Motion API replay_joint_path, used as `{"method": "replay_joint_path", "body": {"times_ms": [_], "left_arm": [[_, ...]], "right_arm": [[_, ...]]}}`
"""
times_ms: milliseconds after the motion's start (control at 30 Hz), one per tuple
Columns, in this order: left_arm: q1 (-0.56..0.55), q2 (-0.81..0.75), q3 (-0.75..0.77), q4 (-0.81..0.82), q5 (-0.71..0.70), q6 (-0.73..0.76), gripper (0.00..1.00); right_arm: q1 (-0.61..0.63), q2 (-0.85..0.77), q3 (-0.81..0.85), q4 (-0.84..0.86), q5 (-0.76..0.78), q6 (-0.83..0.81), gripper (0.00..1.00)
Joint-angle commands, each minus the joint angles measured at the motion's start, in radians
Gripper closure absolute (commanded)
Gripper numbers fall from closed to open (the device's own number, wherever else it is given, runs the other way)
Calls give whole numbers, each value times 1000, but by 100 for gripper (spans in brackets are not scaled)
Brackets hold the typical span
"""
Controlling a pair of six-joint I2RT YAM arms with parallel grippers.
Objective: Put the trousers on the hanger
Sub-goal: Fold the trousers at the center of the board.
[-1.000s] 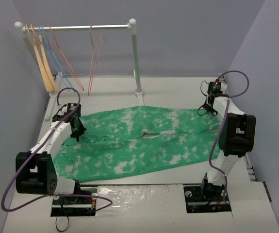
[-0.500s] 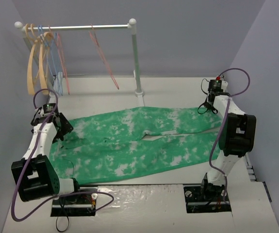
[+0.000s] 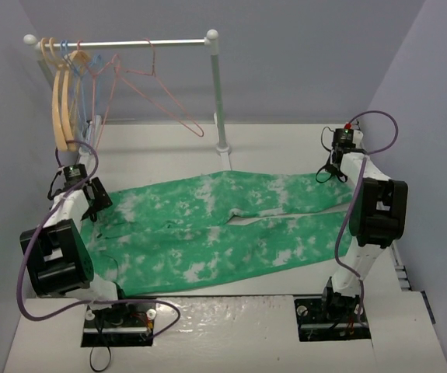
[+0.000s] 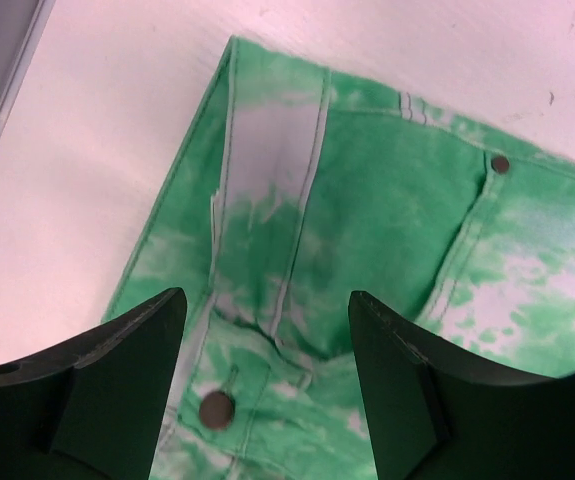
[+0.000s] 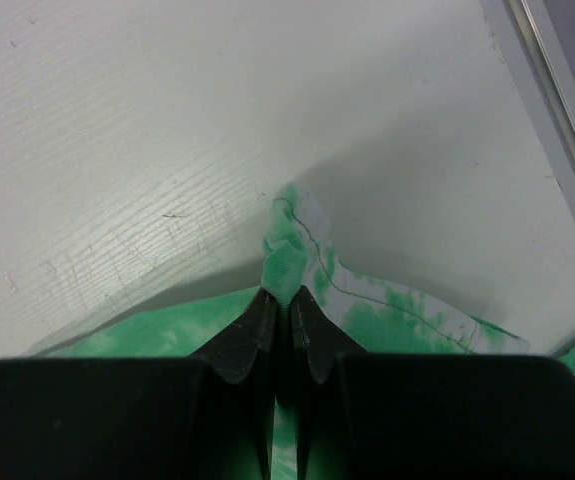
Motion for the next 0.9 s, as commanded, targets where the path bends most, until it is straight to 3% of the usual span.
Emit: {"method": "replay_joint_path", "body": {"times_ms": [0,333,633,767,833,867], "left_arm": [[5,88,110,75,10,130,37],[11,268,248,37,-24,150,41],[10,306,250,-3,-4,134,59],[8,289,221,13,-7,131,74],[10,279,221,12,2,132,100],[10,272,221,12,7,129,100]], "right_arm": [[-6,-1,24,56,-6,12,100],[-12,1,-1,76,9,-1,100],[-12,-3,-16,81,16,0,100],[-12,-7,-10,81,12,2,100],[-12,-9,-5,81,8,0,100],[-12,-10,-3,81,4,0,100]]}}
